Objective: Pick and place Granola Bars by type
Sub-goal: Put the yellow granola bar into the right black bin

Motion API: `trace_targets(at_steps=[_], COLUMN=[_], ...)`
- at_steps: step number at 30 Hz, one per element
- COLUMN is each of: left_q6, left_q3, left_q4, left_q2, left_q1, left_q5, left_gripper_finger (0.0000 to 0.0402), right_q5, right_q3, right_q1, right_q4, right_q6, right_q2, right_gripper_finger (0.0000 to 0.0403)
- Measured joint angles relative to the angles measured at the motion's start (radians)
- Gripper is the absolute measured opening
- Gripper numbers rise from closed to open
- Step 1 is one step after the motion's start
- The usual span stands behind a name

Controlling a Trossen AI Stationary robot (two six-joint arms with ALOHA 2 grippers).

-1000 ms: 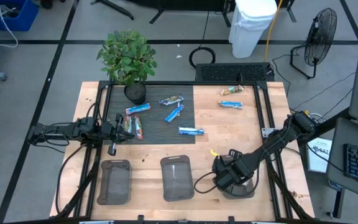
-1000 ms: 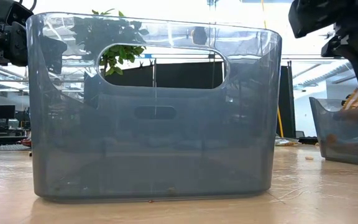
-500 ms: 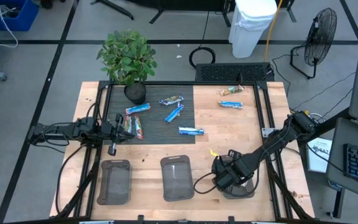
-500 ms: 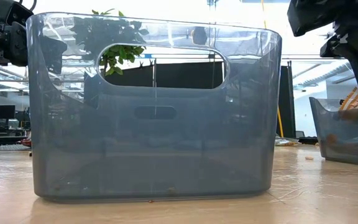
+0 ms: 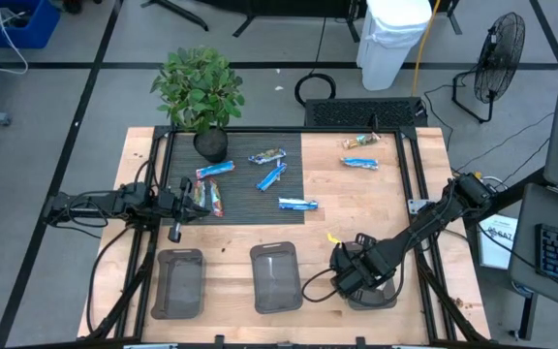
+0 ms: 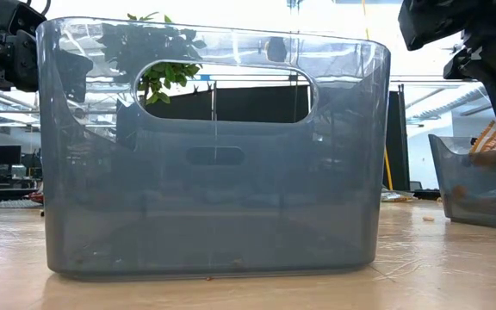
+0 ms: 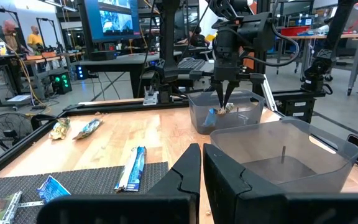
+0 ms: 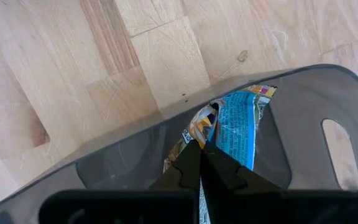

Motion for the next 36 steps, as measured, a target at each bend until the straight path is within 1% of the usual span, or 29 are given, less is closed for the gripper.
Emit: trace_targets(at_steps=[17,22,26,36], left_q6=[0.0,0.0,0.0,0.0], left_q3=[0.0,0.0,0.0,0.0], left_q4=[0.0,0.0,0.0,0.0], left_q2=[0.0,0.0,0.0,0.0], left_q1=[0.0,0.0,0.0,0.0], left_q5=[0.0,0.0,0.0,0.0], left_gripper_finger=[0.0026,0.0026,0.0026,0.0026], right_q5=[0.0,0.0,0.0,0.01], right_q3=[0.0,0.0,0.0,0.0], right_q1=[0.0,0.0,0.0,0.0], right_q4=[0.0,0.0,0.0,0.001], right_q6=[0.001,0.039,0.041,0.036], right_q2=[0.0,0.0,0.0,0.0], right_gripper_finger=[0.0,0.0003,0.0019,0.0079])
